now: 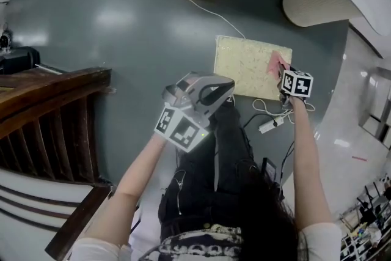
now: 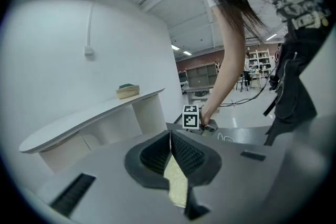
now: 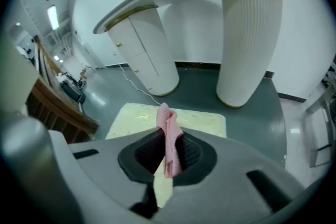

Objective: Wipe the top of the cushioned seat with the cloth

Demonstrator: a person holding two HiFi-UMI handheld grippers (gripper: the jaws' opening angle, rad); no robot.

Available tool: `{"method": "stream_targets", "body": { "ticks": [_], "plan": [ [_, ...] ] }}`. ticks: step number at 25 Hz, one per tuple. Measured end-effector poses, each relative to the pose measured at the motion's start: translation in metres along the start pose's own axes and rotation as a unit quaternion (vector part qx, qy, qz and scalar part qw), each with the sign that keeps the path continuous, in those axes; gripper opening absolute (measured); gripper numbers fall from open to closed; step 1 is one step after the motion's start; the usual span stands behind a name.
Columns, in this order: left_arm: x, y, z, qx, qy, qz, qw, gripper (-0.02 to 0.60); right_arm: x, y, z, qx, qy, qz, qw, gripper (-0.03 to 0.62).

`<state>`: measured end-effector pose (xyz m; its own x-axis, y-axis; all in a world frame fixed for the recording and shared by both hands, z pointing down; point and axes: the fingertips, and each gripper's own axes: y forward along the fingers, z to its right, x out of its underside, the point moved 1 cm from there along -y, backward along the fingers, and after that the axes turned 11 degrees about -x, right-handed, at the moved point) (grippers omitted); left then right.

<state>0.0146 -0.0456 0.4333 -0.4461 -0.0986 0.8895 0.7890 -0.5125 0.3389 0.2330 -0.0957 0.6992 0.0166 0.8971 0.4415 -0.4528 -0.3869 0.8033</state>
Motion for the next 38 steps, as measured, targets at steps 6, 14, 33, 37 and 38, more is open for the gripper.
{"method": "stream_targets", "body": {
  "ticks": [6,14,33,37,38],
  "plan": [
    [-0.004,-0.019,0.007,-0.014,-0.005,-0.012,0.9998,0.008,0.002,0.048,-0.120,-0.113,-0.044,-0.005,0.993,0.012],
    [0.008,-0.043,0.013,-0.031,-0.014,-0.033,0.9989,0.008,0.040,0.109,-0.198,-0.165,-0.051,-0.044,0.984,0.012],
    [-0.001,-0.019,0.047,0.025,-0.007,-0.019,0.9995,0.008,0.087,0.017,0.006,0.030,0.042,-0.053,0.997,0.012],
    [-0.006,-0.006,0.058,0.046,-0.001,-0.015,0.9988,0.008,0.103,-0.019,0.051,0.069,0.066,-0.052,0.994,0.012],
    [-0.008,-0.004,0.060,0.050,0.000,-0.014,0.9986,0.008,0.106,-0.027,0.061,0.077,0.070,-0.052,0.993,0.012]
  ]
}}
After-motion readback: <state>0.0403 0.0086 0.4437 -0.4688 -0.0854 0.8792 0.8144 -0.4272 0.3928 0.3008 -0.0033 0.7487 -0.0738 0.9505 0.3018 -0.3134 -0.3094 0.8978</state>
